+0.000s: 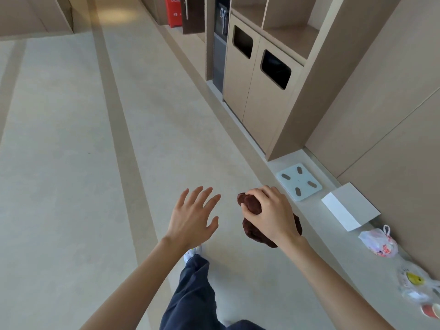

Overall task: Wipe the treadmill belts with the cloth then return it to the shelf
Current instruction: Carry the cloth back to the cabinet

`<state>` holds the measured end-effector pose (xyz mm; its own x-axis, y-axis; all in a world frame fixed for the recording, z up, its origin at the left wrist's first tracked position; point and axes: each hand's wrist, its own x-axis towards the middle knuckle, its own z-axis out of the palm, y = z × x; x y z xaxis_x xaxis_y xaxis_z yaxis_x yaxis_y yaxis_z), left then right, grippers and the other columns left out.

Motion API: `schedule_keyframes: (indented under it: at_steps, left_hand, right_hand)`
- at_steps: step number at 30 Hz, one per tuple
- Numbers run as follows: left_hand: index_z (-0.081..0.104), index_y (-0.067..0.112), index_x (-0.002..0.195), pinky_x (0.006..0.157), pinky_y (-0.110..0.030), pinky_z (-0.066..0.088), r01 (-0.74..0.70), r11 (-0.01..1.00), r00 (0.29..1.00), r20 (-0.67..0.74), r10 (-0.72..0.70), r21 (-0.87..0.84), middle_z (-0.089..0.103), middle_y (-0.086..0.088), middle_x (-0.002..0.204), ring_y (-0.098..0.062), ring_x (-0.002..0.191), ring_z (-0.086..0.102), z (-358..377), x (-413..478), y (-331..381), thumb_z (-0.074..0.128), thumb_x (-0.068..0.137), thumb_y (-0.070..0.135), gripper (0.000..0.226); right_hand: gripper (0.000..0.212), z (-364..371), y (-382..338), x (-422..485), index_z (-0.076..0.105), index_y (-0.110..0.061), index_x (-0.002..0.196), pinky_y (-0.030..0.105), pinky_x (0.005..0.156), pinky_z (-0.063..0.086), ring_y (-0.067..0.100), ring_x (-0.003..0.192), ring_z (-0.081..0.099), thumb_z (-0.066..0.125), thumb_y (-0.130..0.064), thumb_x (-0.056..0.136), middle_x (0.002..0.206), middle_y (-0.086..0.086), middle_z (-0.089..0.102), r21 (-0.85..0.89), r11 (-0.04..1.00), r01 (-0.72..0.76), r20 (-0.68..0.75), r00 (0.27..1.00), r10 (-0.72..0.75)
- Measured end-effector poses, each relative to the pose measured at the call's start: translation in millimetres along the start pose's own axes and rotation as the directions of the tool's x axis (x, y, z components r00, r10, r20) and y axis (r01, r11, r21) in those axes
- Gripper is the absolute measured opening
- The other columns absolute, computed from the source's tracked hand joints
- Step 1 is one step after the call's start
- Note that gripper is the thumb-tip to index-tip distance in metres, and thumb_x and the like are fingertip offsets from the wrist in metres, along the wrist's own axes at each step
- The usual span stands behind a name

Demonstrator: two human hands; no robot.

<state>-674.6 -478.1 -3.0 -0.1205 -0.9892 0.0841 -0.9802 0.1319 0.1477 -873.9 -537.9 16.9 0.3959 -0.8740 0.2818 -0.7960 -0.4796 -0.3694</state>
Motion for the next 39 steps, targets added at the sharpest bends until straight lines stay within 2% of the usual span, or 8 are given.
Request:
schedule_keyframes:
  at_steps: [2,7,12,20,24,29,39]
  left_hand:
    - [0.052,0.021,0.134,0.110,-0.051,0.027,-0.024,1.000,1.000,0.008,0.024,0.010,0.047,-0.006,0.142,-0.030,0.132,0.041,0.3,32.5,-23.2,0.055,0.088,0.041,0.051]
    - [0.065,0.016,0.118,0.100,-0.052,0.041,-0.100,0.995,0.990,-0.102,0.102,0.026,0.062,-0.009,0.125,-0.031,0.117,0.056,-10.5,111.1,-81.2,0.070,0.078,0.036,0.045]
    - [0.069,0.015,0.111,0.096,-0.053,0.044,-0.175,0.983,0.967,-0.179,0.183,0.060,0.066,-0.008,0.117,-0.031,0.111,0.061,-24.4,190.2,-144.5,0.074,0.072,0.035,0.044]
    - [0.068,0.016,0.112,0.097,-0.053,0.044,-0.187,0.981,0.973,-0.128,0.192,0.047,0.066,-0.008,0.117,-0.031,0.111,0.060,-23.8,267.0,-211.3,0.073,0.074,0.037,0.044]
    - [0.064,0.018,0.121,0.103,-0.052,0.038,-0.157,0.988,0.985,-0.069,0.157,0.014,0.062,-0.007,0.125,-0.030,0.120,0.054,-10.8,301.6,-232.0,0.064,0.082,0.039,0.044]
    - [0.065,0.017,0.118,0.102,-0.052,0.040,-0.155,0.988,0.985,-0.072,0.156,0.020,0.064,-0.008,0.122,-0.030,0.118,0.056,-3.4,363.2,-255.6,0.067,0.081,0.038,0.042]
    - [0.067,0.016,0.114,0.097,-0.051,0.044,-0.231,0.972,0.961,-0.147,0.234,0.043,0.066,-0.007,0.117,-0.030,0.114,0.059,-11.8,542.7,-298.4,0.071,0.077,0.036,0.042]
  right_hand:
    - [0.022,11.2,1.7,33.5,0.068,-0.016,0.091,0.038,0.065,0.051,0.025,0.078,0.059,0.072,-0.030,0.076,0.086,0.001,0.064,-0.003,1.000,-0.018,-0.009,1.000,0.018]
    - [0.022,27.2,-6.0,118.7,0.068,-0.014,0.091,0.040,0.065,0.051,0.026,0.078,0.059,0.073,-0.029,0.076,0.085,0.002,0.064,-0.017,0.998,-0.063,-0.042,0.997,0.062]
    - [0.020,46.7,-19.1,209.3,0.069,-0.015,0.088,0.039,0.063,0.051,0.027,0.077,0.060,0.074,-0.027,0.074,0.083,0.001,0.065,-0.014,0.994,-0.112,-0.112,0.988,0.110]
    - [0.021,80.1,-21.1,297.8,0.068,-0.015,0.090,0.038,0.065,0.051,0.025,0.077,0.059,0.073,-0.030,0.075,0.084,0.001,0.065,-0.053,0.990,-0.130,-0.068,0.990,0.126]
    - [0.022,95.6,-8.4,337.2,0.067,-0.015,0.092,0.039,0.069,0.052,0.023,0.079,0.059,0.071,-0.031,0.077,0.087,0.001,0.065,-0.066,0.991,-0.120,-0.031,0.993,0.118]
    - [0.022,116.7,15.4,397.3,0.067,-0.016,0.092,0.039,0.070,0.052,0.023,0.080,0.059,0.071,-0.032,0.078,0.087,0.001,0.065,-0.063,0.989,-0.132,-0.019,0.991,0.131]
    - [0.019,130.9,75.2,562.4,0.069,-0.012,0.088,0.041,0.068,0.050,0.027,0.081,0.059,0.072,-0.026,0.075,0.084,0.003,0.066,-0.025,0.977,-0.210,-0.132,0.970,0.205]
